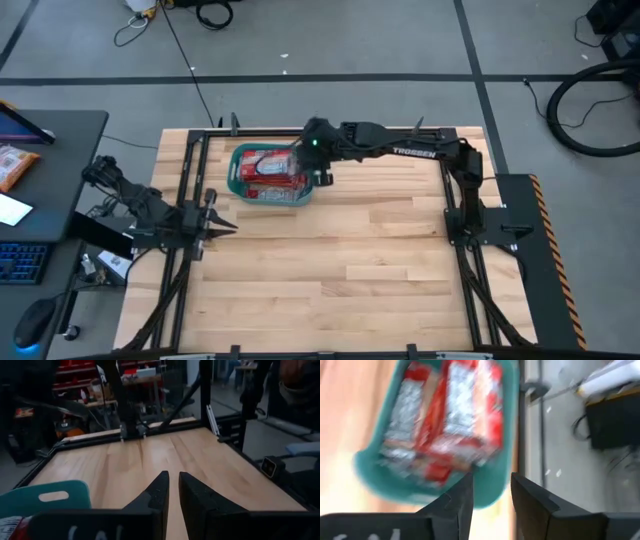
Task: Sort popcorn bags into baskets
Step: Return to Home Position
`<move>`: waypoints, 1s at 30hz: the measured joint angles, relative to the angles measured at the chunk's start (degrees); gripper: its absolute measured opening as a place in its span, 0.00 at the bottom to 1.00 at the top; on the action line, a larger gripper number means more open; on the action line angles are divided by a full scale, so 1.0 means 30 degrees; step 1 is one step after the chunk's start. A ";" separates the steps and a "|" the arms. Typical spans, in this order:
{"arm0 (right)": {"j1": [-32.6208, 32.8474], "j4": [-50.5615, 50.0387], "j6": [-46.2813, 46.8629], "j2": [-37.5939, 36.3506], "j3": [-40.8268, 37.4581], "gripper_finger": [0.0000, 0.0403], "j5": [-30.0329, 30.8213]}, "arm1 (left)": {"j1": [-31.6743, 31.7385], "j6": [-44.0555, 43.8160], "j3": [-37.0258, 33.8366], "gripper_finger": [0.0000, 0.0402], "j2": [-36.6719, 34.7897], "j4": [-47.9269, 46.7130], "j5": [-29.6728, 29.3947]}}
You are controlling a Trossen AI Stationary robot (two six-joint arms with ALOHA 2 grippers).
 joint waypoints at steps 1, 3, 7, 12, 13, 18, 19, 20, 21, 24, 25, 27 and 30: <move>0.0198 -0.0587 0.0512 0.0007 -0.0014 0.33 0.0273 | 0.0040 0.0016 -0.0291 0.12 -0.0507 0.0044 0.0118; 0.0600 -0.1601 0.1509 0.0007 -0.0014 0.33 0.0870 | 0.0101 0.0124 -0.0906 0.12 -0.1499 0.0072 0.0251; 0.1159 -0.3306 0.3178 0.0014 -0.0014 0.32 0.1647 | 0.0101 0.0329 -0.2031 0.12 -0.3101 0.1082 0.0020; 0.1647 -0.4342 0.5096 0.0004 -0.0282 0.32 0.2186 | 0.0101 0.1345 -0.3766 0.12 -0.4086 0.5095 -0.1132; 0.1735 -0.4098 0.5381 -0.0093 -0.0641 0.32 0.2203 | 0.0101 0.1518 -0.4146 0.12 -0.4058 0.5790 -0.1116; 0.2174 -0.2116 0.5982 -0.1238 -0.3901 0.32 0.2205 | 0.0101 0.1764 -0.5753 0.12 -0.3997 0.8218 -0.1133; 0.2249 -0.1501 0.6138 -0.1669 -0.4755 0.32 0.2157 | 0.0101 0.1769 -0.5953 0.12 -0.4001 0.8596 -0.1147; 0.2320 -0.0746 0.6359 -0.2115 -0.5626 0.32 0.2052 | 0.0101 0.1759 -0.6003 0.12 -0.3984 0.8879 -0.1134; 0.2363 0.0018 0.6642 -0.2635 -0.6526 0.32 0.1795 | 0.0101 0.1758 -0.6003 0.12 -0.4001 0.9002 -0.1130; 0.2578 0.2280 0.7709 -0.4484 -0.9342 0.32 0.1183 | 0.0101 0.1798 -0.6003 0.12 -0.4001 0.8992 -0.1141; 0.2686 0.3143 0.8094 -0.5128 -1.0276 0.32 0.1057 | 0.0101 0.1875 -0.6003 0.12 -0.4001 0.9138 -0.1134; 0.2945 0.4825 0.8818 -0.6453 -1.2137 0.32 0.0744 | 0.0101 0.2275 -0.6003 0.12 -0.4001 0.9175 -0.1121; 0.3371 0.7469 0.9845 -0.8208 -1.4794 0.32 0.0662 | 0.0101 0.3284 -0.6003 0.12 -0.4001 0.9281 -0.1119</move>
